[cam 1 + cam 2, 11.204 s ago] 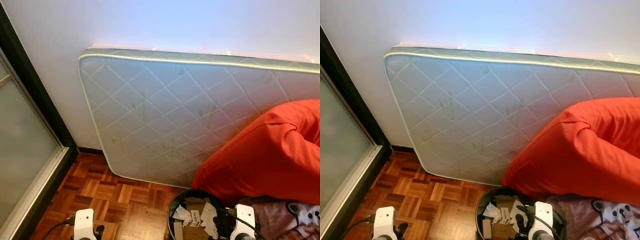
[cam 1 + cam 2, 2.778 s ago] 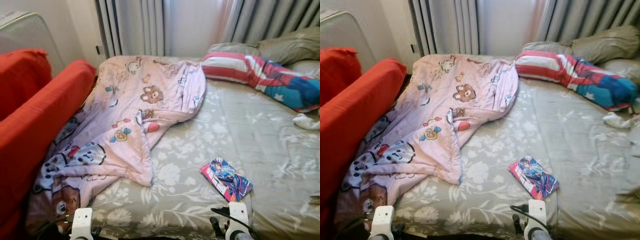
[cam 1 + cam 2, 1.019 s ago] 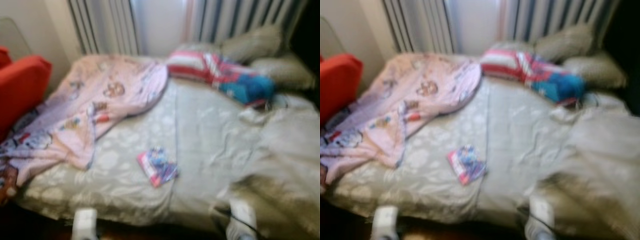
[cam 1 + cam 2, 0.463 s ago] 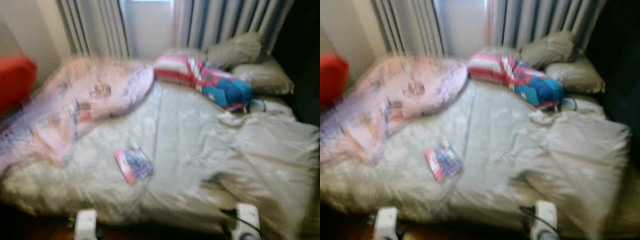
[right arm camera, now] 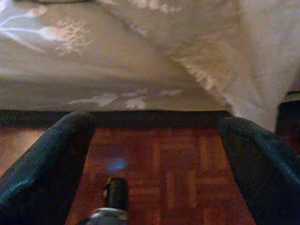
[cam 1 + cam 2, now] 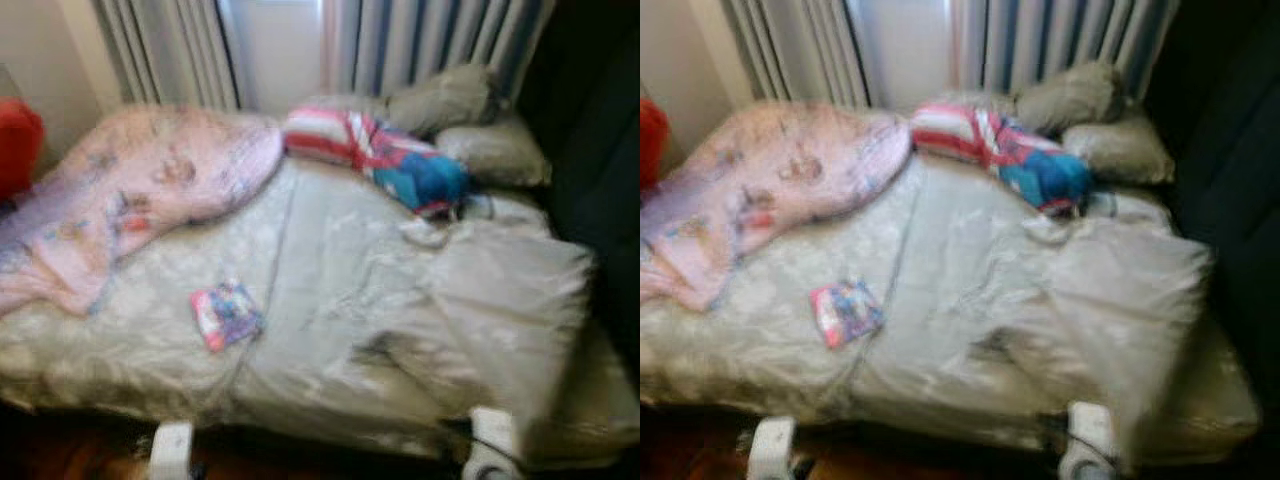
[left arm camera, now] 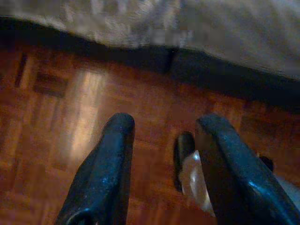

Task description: Clean up the room

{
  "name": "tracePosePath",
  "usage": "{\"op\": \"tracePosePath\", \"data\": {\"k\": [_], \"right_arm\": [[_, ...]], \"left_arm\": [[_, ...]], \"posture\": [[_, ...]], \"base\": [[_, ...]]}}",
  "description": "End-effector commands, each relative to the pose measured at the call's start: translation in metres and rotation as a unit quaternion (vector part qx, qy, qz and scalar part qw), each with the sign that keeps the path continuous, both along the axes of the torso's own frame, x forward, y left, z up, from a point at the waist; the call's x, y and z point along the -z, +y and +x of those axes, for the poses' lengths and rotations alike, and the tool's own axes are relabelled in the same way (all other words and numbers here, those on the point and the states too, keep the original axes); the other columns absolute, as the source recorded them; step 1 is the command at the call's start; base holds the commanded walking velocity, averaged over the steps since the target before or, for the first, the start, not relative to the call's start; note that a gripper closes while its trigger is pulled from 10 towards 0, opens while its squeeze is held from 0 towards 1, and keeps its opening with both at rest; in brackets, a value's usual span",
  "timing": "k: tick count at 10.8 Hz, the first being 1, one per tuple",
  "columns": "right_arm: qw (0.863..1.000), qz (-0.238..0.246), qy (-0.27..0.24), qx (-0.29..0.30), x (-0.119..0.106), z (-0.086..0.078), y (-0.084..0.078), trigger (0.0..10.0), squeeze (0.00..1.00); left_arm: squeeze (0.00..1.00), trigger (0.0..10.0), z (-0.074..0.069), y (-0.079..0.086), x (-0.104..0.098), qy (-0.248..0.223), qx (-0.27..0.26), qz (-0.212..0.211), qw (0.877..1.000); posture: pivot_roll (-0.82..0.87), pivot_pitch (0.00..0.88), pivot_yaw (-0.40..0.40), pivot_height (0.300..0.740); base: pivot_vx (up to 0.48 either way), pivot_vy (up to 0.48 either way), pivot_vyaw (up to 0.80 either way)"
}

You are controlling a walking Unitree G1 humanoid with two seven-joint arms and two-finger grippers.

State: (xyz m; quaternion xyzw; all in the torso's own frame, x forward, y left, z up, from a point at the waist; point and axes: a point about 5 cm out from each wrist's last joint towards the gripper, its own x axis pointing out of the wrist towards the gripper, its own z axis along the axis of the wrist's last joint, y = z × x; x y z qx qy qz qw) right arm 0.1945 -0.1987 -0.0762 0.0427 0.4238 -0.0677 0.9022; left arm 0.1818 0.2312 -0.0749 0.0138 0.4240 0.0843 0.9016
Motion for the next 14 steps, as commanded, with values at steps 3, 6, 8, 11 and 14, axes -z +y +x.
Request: {"op": "tracePosePath", "data": {"k": [3,6,8,11,14], "right_arm": [[1.0,-0.001,-0.001,-0.001,0.0,0.0,0.0,10.0,0.0],[1.0,0.004,-0.005,0.006,-0.001,0.002,0.001,10.0,0.0],[1.0,0.013,-0.008,0.016,-0.001,0.003,0.004,10.0,0.0],[1.0,0.015,-0.004,0.022,-0.001,0.003,0.005,10.0,0.0],[1.0,0.018,-0.009,0.021,-0.001,0.003,0.004,10.0,0.0]], "left_arm": [[0.0,10.0,-0.007,0.001,0.003,0.016,0.002,-0.003,1.0],[0.0,10.0,-0.004,0.002,0.002,0.012,0.013,0.004,1.0],[0.0,10.0,-0.001,0.005,0.0,0.009,0.015,0.007,1.0],[0.0,10.0,0.003,0.004,-0.002,0.0,0.013,0.004,1.0],[0.0,10.0,0.003,0.001,-0.001,0.003,0.018,0.002,1.0]], "posture": [[0.13,0.0,-0.013,0.74],[0.13,0.0,-0.004,0.74],[0.12,0.0,0.017,0.74],[0.12,0.0,0.012,0.74],[0.13,0.0,0.001,0.74]], "base": [[0.0,0.0,0.0],[0.0,0.0,0.0],[0.0,0.0,0.0],[0.0,0.0,0.0],[0.0,0.0,0.0]]}}
